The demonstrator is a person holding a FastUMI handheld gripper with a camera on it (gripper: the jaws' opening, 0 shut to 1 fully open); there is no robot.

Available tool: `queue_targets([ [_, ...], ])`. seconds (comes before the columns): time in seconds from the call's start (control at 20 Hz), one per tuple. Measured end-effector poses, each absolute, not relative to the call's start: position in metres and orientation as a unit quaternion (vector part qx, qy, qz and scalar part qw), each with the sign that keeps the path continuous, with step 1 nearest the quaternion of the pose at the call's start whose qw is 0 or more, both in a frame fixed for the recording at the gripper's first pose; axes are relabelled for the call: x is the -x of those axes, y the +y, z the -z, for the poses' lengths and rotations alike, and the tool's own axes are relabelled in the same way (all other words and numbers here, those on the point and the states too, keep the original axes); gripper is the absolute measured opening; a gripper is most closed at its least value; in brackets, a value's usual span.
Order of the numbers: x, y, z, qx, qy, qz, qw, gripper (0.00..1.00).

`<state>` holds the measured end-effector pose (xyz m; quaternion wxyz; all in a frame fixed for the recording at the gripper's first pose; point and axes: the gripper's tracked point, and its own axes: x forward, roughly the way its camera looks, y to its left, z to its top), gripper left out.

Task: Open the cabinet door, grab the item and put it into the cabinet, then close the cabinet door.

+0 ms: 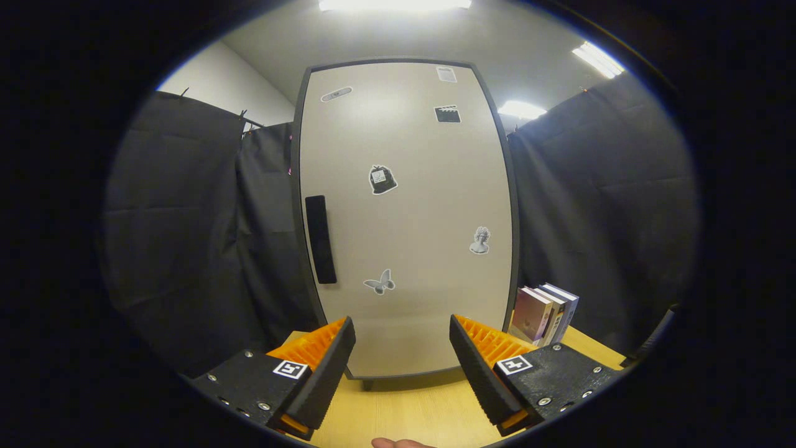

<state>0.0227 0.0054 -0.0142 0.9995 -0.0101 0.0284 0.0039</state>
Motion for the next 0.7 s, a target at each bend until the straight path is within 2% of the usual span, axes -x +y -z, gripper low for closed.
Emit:
queue_targets([
  [0.7, -0.095, 0.083, -0.013, 0.015, 0.001, -0.049, 0.999, 0.93],
])
